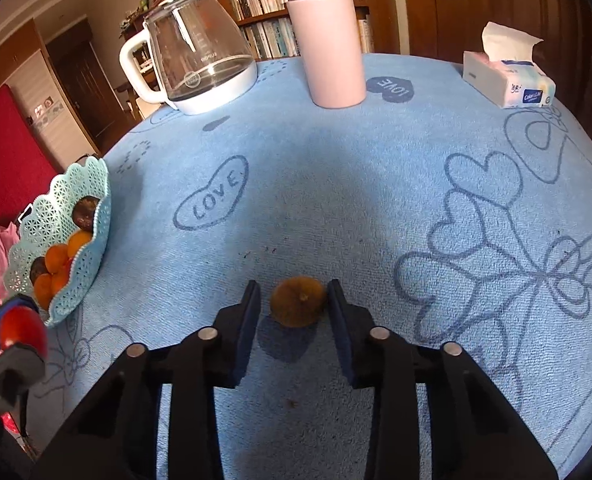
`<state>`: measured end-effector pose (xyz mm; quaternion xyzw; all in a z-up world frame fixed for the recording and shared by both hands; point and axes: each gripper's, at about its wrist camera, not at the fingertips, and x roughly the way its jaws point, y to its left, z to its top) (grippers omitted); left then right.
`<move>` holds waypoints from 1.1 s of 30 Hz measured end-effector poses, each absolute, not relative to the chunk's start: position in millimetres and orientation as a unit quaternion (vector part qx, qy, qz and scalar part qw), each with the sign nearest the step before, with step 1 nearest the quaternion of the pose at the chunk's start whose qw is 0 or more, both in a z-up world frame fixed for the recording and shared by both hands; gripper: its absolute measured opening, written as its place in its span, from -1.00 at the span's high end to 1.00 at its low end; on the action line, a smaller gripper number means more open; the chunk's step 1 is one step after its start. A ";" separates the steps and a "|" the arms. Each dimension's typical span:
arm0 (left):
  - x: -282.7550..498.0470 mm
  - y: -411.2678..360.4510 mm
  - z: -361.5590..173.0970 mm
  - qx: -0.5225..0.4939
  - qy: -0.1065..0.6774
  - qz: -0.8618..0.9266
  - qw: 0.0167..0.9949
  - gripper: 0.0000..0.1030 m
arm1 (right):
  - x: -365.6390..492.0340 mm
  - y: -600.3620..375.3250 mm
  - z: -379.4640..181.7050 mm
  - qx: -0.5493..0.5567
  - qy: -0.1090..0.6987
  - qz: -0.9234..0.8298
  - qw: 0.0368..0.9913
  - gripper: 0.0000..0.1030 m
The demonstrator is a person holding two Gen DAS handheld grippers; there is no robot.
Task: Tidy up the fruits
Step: 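Carry the tomato toward the basket with the left tool while the right tool grasps the tan fruit, then lower the red tomato into the basket and open the left tool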
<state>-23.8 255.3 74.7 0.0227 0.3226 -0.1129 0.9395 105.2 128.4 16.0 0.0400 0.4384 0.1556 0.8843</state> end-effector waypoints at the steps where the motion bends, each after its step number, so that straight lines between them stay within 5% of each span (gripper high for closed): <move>1: -23.2 255.5 74.6 0.023 0.323 -0.112 0.940 0.39 | 104.9 127.2 15.2 0.042 0.438 0.154 0.885 0.43; 33: -6.9 347.0 99.3 -0.040 0.293 0.000 0.955 0.39 | 78.2 116.0 30.1 0.070 0.400 0.156 0.900 0.45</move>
